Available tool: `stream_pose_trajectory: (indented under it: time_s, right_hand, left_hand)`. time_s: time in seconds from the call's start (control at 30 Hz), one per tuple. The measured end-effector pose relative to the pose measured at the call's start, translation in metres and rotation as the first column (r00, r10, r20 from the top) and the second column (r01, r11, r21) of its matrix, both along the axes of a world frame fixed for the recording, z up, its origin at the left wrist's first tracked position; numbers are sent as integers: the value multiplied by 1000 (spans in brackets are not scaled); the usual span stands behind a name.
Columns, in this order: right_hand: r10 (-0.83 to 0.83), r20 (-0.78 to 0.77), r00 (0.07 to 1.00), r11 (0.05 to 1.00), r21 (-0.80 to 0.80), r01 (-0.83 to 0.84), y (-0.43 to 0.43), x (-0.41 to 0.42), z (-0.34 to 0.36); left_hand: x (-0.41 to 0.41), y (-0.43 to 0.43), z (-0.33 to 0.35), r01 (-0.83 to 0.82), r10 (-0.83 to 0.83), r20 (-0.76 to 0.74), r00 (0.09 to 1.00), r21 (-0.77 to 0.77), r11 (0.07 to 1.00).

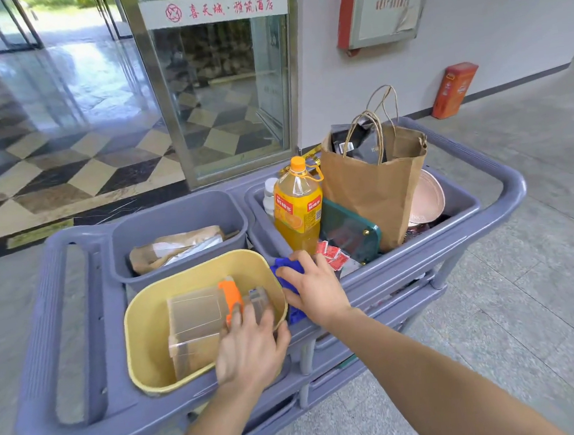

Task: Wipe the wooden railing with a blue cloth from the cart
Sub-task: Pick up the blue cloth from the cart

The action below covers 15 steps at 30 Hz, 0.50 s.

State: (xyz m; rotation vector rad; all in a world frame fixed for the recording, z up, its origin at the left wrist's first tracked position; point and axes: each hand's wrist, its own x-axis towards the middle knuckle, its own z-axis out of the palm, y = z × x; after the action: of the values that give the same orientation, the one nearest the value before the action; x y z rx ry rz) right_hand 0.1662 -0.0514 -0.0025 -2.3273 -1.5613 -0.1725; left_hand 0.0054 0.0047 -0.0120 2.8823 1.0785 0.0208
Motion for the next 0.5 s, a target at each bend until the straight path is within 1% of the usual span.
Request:
stream_pose_trajectory:
  time_s: [0.1, 0.23, 0.3, 0.5]
  right_hand:
    - [12, -23, 1000, 1000, -1, -12, -1, 4, 4]
    - [-56, -77, 995, 997, 56, 61, -13, 5, 13]
    - [-77, -79, 994, 992, 90, 84, -24, 8, 20]
    - [-168, -75, 983, 968, 177, 179, -70, 16, 48]
  left_hand:
    - [-2, 1, 3, 22, -22, 8, 1000, 11, 1000]
    - [-5, 0, 7, 34, -34, 10, 999, -14, 999]
    - [-6, -1, 10, 35, -34, 19, 999, -25, 999]
    - [11, -7, 35, 116, -125, 106, 987, 85, 990]
